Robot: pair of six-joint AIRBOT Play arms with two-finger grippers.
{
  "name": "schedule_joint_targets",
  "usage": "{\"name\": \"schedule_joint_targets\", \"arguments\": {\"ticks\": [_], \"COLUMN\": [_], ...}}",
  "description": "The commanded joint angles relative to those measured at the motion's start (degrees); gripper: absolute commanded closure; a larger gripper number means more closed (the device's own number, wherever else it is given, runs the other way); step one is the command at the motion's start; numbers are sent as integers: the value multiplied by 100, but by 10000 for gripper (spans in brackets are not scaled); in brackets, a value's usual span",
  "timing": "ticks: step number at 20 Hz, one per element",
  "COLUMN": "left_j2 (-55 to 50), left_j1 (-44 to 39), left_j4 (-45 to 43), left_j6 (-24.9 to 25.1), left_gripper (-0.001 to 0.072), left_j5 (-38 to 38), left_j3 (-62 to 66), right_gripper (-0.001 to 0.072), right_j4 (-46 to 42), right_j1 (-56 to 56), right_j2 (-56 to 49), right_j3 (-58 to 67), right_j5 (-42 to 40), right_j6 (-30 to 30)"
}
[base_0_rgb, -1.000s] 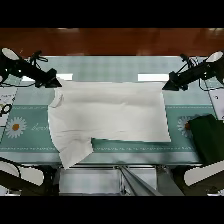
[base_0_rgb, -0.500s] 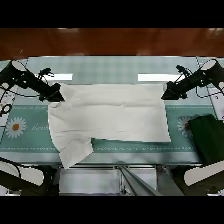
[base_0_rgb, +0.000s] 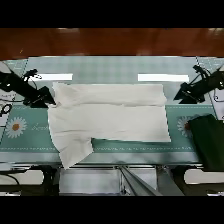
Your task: Fold the shirts.
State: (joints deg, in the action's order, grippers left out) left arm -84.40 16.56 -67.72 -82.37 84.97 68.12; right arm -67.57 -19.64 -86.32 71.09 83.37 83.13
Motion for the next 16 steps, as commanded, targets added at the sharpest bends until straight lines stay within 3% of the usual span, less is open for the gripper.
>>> {"name": "schedule_joint_targets", "arguments": {"ticks": [1, 5, 8, 16], "left_j2": [1333, 2898, 3235, 2903], "left_j1": [632, 1871, 2437, 2223], "left_j4": [72, 1681, 1285, 791], "left_j6": [-9, 391, 354, 203], "left_gripper": [204, 204, 204, 204], "left_j5": [-614, -1078, -1043, -1108], "left_j3": [-1635, -3906, -4472, -4719], "right_gripper": [294, 294, 294, 295], "right_j4": [-138, 1576, 1958, 1958], "right_j1": [-461, -625, -625, -625], "right_j2": [1482, 3497, 4277, 4417], "right_j3": [-1952, -4422, -5230, -5335], "right_j5": [-1056, -1670, -1543, -1412], "right_j6": [94, -767, -970, -1038]}}
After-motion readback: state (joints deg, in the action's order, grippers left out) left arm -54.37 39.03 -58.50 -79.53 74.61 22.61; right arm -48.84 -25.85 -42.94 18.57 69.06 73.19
